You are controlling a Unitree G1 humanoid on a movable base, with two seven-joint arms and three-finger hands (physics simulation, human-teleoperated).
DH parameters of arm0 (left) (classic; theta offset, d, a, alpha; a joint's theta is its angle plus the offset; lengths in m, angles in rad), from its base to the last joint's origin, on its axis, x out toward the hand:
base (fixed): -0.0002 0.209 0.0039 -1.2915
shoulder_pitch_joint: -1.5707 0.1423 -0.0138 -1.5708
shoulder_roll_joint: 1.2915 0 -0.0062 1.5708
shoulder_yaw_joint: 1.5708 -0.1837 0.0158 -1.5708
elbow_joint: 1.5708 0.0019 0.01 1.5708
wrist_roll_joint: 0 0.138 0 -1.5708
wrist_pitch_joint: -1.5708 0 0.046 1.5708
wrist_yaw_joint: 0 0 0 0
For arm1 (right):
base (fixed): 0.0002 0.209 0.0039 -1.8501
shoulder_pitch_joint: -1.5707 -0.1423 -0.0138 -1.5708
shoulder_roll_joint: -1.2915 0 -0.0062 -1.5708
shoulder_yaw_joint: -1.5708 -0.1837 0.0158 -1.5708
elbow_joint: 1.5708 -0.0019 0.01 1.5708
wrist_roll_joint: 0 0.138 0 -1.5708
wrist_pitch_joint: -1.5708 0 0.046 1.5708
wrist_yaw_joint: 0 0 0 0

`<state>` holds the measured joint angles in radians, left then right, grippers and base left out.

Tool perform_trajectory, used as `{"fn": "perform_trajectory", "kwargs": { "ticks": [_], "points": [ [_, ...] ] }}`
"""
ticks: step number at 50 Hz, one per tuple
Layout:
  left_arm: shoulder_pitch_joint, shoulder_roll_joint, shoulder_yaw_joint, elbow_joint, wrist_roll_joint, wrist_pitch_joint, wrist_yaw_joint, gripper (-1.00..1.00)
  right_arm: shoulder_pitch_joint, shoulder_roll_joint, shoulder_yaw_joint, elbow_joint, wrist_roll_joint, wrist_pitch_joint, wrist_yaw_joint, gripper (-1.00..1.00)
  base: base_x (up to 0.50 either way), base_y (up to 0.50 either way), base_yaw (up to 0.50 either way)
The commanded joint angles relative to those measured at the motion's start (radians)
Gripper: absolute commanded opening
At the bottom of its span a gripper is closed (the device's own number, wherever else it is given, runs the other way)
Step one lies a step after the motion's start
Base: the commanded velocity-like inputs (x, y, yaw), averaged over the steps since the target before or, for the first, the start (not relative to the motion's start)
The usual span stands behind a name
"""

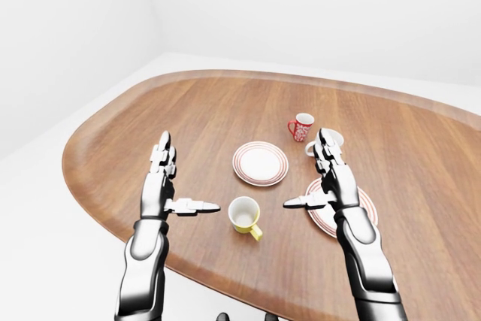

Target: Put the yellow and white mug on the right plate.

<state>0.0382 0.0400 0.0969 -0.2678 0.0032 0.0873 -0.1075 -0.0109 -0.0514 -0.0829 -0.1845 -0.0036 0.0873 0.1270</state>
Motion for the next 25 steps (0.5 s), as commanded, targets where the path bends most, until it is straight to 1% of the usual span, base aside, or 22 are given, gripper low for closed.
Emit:
{"fn": "perform_trajectory", "kwargs": {
  "ticks": [1, 6, 11, 16, 19, 25],
  "points": [
    [-0.002, 0.004, 0.009, -0.006, -0.005, 0.000, -0.002, 1.00, -0.028, -0.008, -0.003, 0.014, -0.034, 0.000, -0.005, 1.00, 0.00, 0.00, 0.00],
    [-0.002, 0.006, 0.015, -0.012, -0.008, 0.000, -0.003, 1.00, -0.070, -0.021, -0.009, -0.013, -0.047, 0.000, -0.002, 1.00, 0.00, 0.00, 0.00],
    [-0.004, 0.008, 0.021, -0.018, -0.010, 0.000, -0.005, 1.00, -0.135, -0.039, -0.017, 0.006, -0.064, 0.000, -0.004, 1.00, 0.00, 0.00, 0.00],
    [-0.008, 0.010, 0.027, -0.013, -0.013, 0.000, -0.005, 1.00, -0.183, -0.058, -0.007, 0.037, -0.120, 0.000, 0.008, 1.00, 0.00, 0.00, 0.00],
    [-0.015, 0.016, 0.038, -0.014, -0.018, 0.000, -0.008, 1.00, -0.209, -0.074, 0.007, 0.050, -0.179, 0.000, 0.032, 1.00, 0.00, 0.00, 0.00],
    [-0.022, 0.029, 0.057, -0.009, -0.017, 0.000, -0.020, 1.00, -0.233, -0.068, 0.011, 0.048, -0.238, 0.000, 0.056, 1.00, 0.00, 0.00, 0.00]
  ]
}}
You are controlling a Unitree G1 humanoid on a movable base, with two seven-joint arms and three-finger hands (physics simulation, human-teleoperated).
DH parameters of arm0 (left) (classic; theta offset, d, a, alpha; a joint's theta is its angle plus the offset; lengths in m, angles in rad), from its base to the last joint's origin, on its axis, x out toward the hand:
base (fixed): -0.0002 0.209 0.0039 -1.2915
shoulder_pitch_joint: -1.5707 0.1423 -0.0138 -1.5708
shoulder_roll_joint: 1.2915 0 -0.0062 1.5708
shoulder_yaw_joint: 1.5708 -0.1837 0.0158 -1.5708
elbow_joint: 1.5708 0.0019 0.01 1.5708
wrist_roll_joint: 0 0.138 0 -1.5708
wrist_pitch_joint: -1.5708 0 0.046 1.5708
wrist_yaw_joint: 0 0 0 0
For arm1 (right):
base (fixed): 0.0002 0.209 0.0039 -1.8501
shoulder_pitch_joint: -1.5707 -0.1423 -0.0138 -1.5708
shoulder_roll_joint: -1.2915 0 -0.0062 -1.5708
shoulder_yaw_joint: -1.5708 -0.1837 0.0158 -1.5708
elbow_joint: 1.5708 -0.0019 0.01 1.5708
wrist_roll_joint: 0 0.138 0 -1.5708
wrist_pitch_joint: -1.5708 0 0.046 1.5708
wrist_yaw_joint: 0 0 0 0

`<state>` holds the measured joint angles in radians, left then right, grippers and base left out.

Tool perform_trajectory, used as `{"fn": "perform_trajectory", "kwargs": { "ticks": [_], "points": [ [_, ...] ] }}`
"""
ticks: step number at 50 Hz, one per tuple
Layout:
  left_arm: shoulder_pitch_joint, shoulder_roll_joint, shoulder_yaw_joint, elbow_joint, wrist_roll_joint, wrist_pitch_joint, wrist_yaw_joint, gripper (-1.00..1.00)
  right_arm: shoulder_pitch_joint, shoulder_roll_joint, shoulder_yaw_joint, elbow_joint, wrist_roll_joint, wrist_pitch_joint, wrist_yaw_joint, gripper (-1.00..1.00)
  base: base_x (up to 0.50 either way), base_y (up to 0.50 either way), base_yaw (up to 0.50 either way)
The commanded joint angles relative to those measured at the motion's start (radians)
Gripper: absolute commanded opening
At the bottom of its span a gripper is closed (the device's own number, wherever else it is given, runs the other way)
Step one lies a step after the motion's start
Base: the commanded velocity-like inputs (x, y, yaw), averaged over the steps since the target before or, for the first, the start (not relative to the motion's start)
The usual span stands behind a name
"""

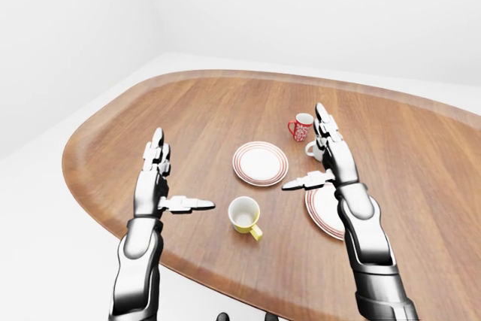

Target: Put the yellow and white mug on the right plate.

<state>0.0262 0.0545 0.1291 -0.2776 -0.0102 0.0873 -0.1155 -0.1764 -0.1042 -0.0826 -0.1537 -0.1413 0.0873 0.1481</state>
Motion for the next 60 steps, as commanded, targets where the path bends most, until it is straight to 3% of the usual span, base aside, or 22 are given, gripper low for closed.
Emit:
{"fn": "perform_trajectory", "kwargs": {
  "ticks": [1, 13, 22, 31, 60],
  "points": [
    [-0.011, 0.018, 0.030, -0.003, -0.005, 0.000, -0.014, 1.00, -0.072, -0.017, 0.013, 0.013, -0.112, 0.000, 0.039, 1.00, 0.00, 0.00, 0.00],
    [-0.026, 0.035, 0.079, -0.019, -0.021, 0.000, -0.022, 1.00, -0.116, -0.004, 0.070, 0.030, -0.256, 0.000, 0.106, 1.00, 0.00, 0.00, 0.00],
    [-0.029, 0.042, 0.095, -0.033, -0.024, 0.000, -0.024, 1.00, -0.235, -0.004, 0.069, 0.189, -0.307, 0.000, 0.108, 1.00, 0.00, 0.00, 0.00],
    [-0.032, 0.047, 0.107, -0.039, -0.029, 0.000, -0.028, 1.00, -0.274, -0.004, 0.089, 0.298, -0.385, 0.000, 0.116, 1.00, 0.00, 0.00, 0.00],
    [-0.038, 0.054, 0.118, -0.024, -0.037, 0.000, -0.027, 1.00, -0.265, 0.092, 0.168, 0.378, -0.505, 0.000, 0.110, 1.00, 0.00, 0.00, 0.00]
  ]
}}
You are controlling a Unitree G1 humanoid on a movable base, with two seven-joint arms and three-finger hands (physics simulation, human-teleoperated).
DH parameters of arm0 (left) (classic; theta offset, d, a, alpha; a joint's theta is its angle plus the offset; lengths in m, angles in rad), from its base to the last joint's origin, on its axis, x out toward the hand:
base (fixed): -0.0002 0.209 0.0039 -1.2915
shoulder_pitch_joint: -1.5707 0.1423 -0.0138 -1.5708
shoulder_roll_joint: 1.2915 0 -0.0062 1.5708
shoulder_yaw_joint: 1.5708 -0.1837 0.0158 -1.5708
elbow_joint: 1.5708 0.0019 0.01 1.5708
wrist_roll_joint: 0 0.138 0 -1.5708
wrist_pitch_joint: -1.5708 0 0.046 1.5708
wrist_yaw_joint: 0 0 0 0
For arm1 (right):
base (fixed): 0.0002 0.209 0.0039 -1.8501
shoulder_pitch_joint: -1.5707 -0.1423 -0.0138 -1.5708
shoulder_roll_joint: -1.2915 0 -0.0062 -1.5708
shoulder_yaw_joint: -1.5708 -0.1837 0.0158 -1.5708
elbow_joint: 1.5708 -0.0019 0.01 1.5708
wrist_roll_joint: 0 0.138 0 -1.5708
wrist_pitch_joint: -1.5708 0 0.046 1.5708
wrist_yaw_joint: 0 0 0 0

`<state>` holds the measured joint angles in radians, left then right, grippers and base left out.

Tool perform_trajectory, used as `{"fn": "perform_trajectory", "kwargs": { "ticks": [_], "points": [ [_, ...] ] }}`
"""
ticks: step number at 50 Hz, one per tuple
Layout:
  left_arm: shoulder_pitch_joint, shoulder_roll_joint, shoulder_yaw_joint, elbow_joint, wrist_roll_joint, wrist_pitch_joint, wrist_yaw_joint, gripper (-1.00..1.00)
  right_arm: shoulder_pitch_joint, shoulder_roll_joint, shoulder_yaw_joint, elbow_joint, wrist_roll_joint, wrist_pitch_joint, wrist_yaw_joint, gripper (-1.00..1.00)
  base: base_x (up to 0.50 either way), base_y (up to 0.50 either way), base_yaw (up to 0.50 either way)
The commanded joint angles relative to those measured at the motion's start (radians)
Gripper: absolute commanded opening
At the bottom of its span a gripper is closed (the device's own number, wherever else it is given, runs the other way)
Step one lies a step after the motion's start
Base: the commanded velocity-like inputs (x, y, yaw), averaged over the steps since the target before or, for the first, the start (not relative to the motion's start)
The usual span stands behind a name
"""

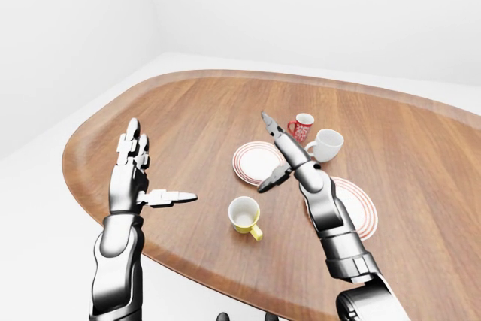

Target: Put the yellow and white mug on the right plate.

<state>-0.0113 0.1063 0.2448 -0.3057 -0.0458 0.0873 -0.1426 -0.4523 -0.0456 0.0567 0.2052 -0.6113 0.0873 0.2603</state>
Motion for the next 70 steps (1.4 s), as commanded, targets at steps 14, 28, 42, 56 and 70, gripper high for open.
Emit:
{"fn": "perform_trajectory", "kwargs": {
  "ticks": [14, 28, 42, 56, 70],
  "points": [
    [-0.006, 0.006, 0.009, 0.025, -0.003, 0.000, 0.001, 1.00, 0.038, 0.070, 0.061, 0.055, -0.060, 0.000, -0.035, 1.00, 0.00, 0.00, 0.00],
    [-0.008, 0.007, 0.005, 0.038, -0.003, 0.000, 0.004, 1.00, 0.089, 0.095, 0.093, 0.069, -0.094, 0.000, -0.049, 1.00, 0.00, 0.00, 0.00],
    [-0.008, 0.007, 0.004, 0.038, -0.003, 0.000, 0.004, 1.00, 0.119, 0.106, 0.112, 0.096, -0.124, 0.000, -0.065, 1.00, 0.00, 0.00, 0.00],
    [-0.008, 0.007, 0.003, 0.034, -0.001, 0.000, 0.003, 1.00, 0.145, 0.117, 0.131, 0.147, -0.163, -0.027, -0.103, 1.00, 0.00, 0.00, 0.00],
    [-0.006, 0.006, 0.001, 0.034, 0.001, 0.000, 0.003, 1.00, 0.160, 0.121, 0.140, 0.188, -0.191, -0.059, -0.125, 1.00, 0.00, 0.00, 0.00]
  ]
}}
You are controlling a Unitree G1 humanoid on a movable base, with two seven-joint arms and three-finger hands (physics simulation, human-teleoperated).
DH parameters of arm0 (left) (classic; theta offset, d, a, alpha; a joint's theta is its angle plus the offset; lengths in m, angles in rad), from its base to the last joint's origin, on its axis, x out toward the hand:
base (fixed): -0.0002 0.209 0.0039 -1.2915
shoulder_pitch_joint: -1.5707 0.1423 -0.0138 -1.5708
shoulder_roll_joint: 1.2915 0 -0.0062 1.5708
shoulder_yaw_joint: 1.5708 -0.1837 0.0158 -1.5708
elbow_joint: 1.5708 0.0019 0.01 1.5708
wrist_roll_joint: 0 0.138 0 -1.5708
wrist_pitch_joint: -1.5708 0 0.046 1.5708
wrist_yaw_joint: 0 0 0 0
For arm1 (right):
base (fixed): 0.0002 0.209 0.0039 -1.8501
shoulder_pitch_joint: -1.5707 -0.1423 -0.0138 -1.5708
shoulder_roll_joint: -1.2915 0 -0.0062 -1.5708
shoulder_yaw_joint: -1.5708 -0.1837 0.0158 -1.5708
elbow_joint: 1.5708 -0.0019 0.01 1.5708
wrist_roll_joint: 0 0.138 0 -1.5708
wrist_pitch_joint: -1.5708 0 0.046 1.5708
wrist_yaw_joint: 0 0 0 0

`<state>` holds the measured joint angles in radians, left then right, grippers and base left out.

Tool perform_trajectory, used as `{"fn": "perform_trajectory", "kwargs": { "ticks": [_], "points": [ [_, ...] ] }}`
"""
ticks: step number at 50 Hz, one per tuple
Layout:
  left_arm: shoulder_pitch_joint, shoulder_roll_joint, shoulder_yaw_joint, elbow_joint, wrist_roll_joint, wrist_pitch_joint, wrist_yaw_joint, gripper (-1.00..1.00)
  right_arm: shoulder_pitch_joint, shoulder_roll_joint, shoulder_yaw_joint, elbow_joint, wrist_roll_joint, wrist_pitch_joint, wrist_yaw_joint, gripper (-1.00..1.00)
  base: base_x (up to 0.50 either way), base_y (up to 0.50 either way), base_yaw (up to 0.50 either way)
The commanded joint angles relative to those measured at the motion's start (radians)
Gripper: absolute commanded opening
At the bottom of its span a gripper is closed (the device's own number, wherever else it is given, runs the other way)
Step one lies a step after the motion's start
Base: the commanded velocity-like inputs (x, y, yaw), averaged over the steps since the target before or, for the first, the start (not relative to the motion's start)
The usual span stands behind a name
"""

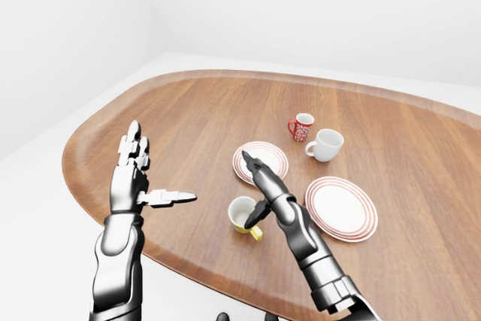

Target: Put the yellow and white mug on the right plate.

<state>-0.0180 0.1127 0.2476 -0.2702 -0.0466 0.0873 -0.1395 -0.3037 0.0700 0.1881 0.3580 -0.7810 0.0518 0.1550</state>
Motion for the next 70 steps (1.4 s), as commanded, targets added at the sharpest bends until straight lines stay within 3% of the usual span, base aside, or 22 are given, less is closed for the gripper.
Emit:
{"fn": "perform_trajectory", "kwargs": {
  "ticks": [1, 7, 33, 56, 64, 70],
  "points": [
    [0.001, -0.001, -0.002, -0.003, 0.002, 0.000, 0.000, 1.00, 0.011, 0.006, 0.008, 0.041, -0.022, -0.025, -0.022, 1.00, 0.00, 0.00, 0.00],
    [0.001, -0.002, -0.004, 0.002, 0.003, 0.000, -0.001, 1.00, -0.012, 0.012, 0.002, 0.124, -0.017, -0.054, -0.066, 1.00, 0.00, 0.00, 0.00],
    [0.003, -0.004, -0.006, -0.006, 0.004, 0.000, -0.003, 1.00, -0.057, 0.037, 0.011, 0.276, -0.033, -0.095, -0.165, 1.00, 0.00, 0.00, 0.00],
    [0.008, -0.007, -0.010, -0.007, 0.009, 0.000, -0.004, 1.00, -0.055, 0.024, 0.004, 0.314, -0.055, -0.104, -0.171, 1.00, 0.00, 0.00, 0.00],
    [0.005, -0.006, -0.011, 0.002, 0.010, 0.000, -0.003, 1.00, -0.073, 0.025, 0.001, 0.360, -0.066, -0.094, -0.190, 1.00, 0.00, 0.00, 0.00],
    [0.006, -0.007, -0.012, 0.001, 0.010, 0.000, -0.003, 1.00, -0.086, 0.027, 0.000, 0.402, -0.066, -0.109, -0.205, 1.00, 0.00, 0.00, 0.00]
  ]
}}
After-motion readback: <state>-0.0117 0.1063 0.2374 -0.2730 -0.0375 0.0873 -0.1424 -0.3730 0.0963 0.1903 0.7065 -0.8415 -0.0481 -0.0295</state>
